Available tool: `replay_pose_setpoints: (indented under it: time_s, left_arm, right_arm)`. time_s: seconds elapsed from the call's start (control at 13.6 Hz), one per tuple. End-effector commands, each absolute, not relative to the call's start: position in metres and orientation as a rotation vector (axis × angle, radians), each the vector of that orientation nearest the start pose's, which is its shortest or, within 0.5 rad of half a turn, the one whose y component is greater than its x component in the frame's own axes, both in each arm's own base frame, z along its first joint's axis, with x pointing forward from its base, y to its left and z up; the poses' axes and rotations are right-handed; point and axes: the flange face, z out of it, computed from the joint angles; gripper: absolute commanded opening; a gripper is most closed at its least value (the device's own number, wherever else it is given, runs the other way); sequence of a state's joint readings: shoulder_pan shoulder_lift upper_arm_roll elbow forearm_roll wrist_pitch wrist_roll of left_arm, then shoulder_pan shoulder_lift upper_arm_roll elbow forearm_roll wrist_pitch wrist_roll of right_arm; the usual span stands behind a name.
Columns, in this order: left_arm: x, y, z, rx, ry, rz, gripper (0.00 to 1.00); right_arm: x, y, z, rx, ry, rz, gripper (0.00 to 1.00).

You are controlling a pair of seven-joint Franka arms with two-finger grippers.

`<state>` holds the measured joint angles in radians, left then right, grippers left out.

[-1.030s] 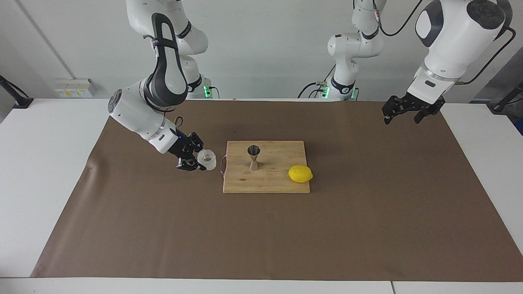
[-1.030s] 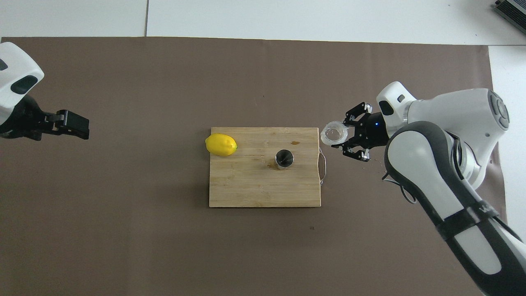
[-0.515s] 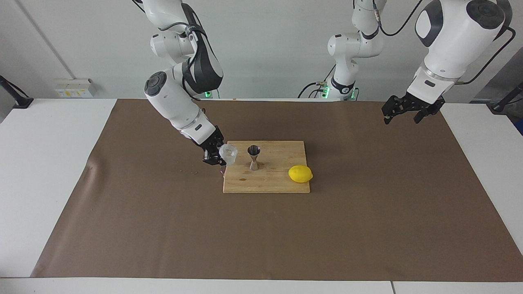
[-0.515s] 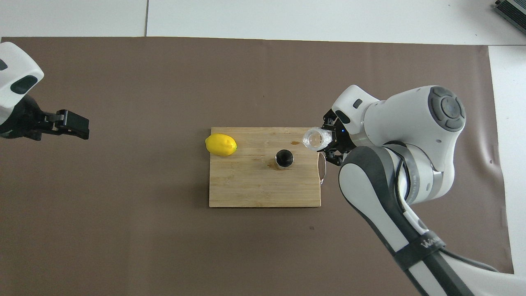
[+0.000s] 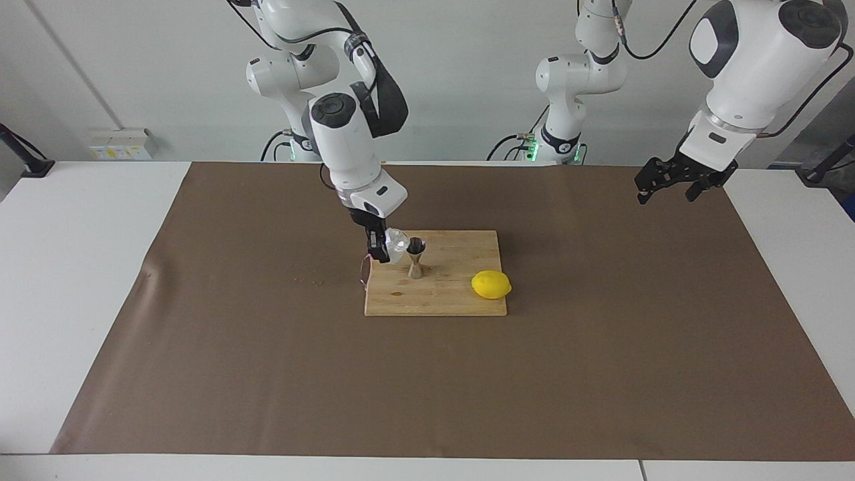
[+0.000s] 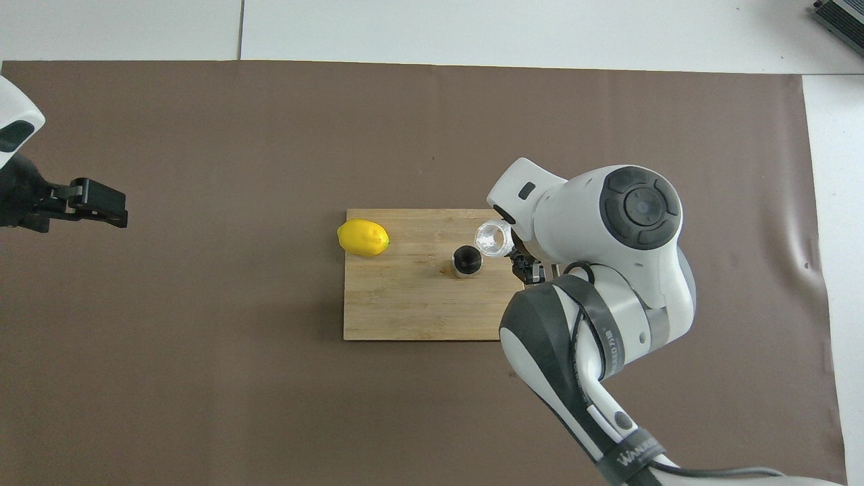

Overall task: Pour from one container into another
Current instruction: 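Tilt the white cup with the right gripper over the steel cup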

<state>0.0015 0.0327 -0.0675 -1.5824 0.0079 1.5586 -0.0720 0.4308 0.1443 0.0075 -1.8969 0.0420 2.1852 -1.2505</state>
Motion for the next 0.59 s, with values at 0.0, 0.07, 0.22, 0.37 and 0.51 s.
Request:
replay_pose_setpoints:
  time_s: [0.0,0.07,0.22,0.37,0.51]
  left_arm:
    - [0.551,-0.035,0.601,-3.115,0.013,0.089,1.0]
    - [0.55,-0.034,0.6,-3.115,0.008,0.093,1.0]
    - [0.551,-0.028,0.599,-3.115,-0.006,0.091,1.0]
    - [0.55,-0.031,0.599,-3.115,-0.004,0.093,1.0]
    - [0.55,-0.034,0.599,-3.114,0.001,0.096,1.0]
  right_arm:
    - [0.544,0.277,0.447,2.024,2.252,0.206,0.0]
    - [0.542,0.281,0.448,2.008,2.236,0.199,0.0]
    - [0.539,0.287,0.45,1.961,2.209,0.177,0.0]
    - [0.534,0.295,0.453,1.896,2.194,0.162,0.0]
    - [0.529,0.303,0.456,1.842,2.175,0.152,0.0]
